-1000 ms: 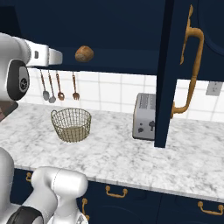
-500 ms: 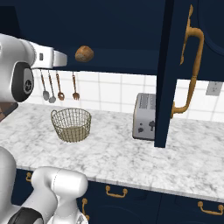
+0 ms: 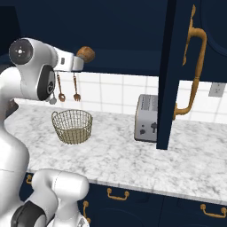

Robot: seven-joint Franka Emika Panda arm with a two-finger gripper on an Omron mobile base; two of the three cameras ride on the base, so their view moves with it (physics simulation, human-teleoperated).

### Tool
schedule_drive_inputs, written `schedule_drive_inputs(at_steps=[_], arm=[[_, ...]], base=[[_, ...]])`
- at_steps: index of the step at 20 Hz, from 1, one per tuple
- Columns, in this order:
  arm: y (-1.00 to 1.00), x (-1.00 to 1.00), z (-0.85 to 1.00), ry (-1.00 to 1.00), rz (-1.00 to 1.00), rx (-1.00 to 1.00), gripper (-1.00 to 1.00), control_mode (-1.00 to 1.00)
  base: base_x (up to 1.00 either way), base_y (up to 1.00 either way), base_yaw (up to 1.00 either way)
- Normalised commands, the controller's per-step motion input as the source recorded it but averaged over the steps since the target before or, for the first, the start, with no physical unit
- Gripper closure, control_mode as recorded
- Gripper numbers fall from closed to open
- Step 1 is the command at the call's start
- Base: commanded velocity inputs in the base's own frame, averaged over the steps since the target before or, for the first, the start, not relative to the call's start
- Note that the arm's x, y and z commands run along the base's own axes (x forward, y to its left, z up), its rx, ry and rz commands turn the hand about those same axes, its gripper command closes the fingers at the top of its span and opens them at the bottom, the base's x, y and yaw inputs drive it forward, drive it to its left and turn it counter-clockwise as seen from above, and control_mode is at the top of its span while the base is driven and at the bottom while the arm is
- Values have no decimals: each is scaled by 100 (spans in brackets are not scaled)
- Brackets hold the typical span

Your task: Open the cabinet, pick up the bread from the cabinet and place it in the basket. Then move the basket to the dining counter.

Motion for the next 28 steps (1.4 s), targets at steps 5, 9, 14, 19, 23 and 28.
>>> schedule_drive_inputs(at_steps=[5,9,14,19,23,28], arm=[[0,46,2,19,0,0,-100,-100],[1,55,1,7,0,0,-100,-100],[3,57,0,1,0,0,-100,-100],[0,62,-3,4,0,0,-100,-100],[0,54,-10,1,0,0,-100,-100],[3,49,-14,0,0,-1,-100,-100]], base=[[0,0,0],[0,0,0],[0,0,0],[0,0,0],[0,0,0],[0,0,0]])
